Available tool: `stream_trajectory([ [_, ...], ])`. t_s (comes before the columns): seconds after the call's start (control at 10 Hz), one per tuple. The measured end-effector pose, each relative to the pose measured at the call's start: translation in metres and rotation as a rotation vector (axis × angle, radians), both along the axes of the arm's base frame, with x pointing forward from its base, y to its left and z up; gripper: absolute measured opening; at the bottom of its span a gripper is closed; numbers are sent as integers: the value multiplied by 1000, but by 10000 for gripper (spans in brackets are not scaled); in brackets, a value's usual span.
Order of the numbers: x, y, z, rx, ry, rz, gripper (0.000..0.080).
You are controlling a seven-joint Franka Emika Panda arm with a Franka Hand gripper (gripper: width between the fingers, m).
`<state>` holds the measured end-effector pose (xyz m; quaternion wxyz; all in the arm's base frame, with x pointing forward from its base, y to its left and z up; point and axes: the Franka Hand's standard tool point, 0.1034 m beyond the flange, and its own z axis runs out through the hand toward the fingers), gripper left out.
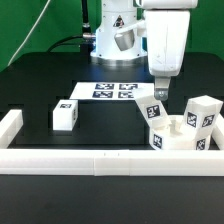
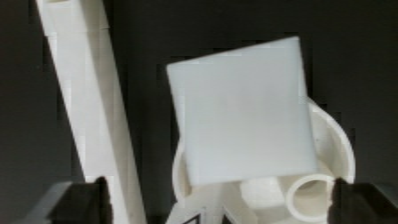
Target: Assemble stool
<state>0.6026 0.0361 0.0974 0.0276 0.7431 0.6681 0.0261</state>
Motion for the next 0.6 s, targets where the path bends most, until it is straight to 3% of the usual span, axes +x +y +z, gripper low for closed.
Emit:
stream_trajectory([
  [0.6, -3, -5, -6, -3, 11, 0, 649],
])
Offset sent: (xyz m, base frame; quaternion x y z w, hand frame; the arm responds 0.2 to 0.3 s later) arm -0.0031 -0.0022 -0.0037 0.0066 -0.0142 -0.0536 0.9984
